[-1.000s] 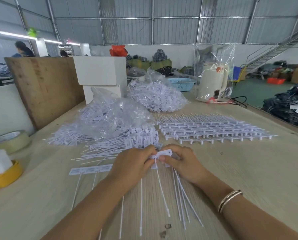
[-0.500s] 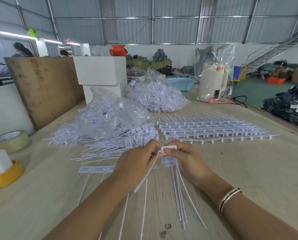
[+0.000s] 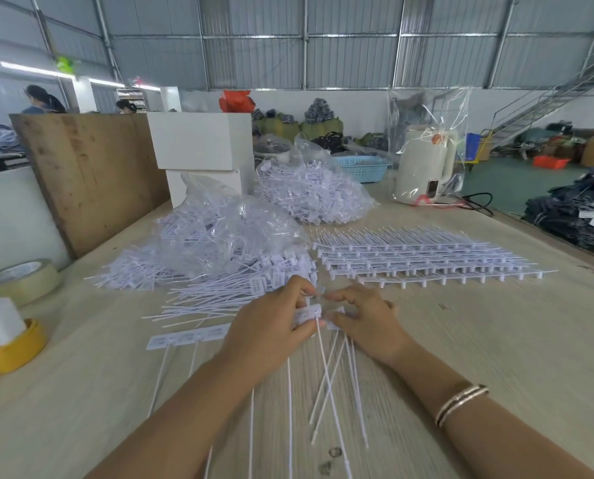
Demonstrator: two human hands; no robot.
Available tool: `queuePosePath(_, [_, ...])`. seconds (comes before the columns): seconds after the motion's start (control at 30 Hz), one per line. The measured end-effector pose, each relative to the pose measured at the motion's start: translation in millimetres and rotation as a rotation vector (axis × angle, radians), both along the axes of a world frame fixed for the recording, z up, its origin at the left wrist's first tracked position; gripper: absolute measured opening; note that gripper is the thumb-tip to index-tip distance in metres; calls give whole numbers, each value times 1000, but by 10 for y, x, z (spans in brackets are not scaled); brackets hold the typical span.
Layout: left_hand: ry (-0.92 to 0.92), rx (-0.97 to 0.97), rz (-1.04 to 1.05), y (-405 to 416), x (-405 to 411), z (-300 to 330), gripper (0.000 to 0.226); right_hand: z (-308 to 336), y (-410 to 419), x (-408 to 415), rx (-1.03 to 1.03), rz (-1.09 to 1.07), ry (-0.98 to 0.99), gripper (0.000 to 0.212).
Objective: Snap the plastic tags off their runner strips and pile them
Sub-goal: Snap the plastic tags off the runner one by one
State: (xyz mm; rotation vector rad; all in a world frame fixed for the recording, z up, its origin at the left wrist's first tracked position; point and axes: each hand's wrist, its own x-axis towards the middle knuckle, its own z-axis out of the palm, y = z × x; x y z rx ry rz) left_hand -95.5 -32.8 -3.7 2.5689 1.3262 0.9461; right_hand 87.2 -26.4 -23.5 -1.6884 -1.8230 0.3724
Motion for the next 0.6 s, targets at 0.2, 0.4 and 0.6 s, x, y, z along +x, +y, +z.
queuePosePath(0.2, [118, 14, 132, 20, 12, -12, 57, 66, -89, -24, 226, -14, 67, 28])
queuePosePath(0.4, [134, 44, 59, -41, 115, 26, 52, 34, -127, -206, 135, 182, 122, 16])
queuePosePath(0.6, [168, 46, -16, -49, 12, 60, 40, 146, -87, -27, 41, 190, 698, 33])
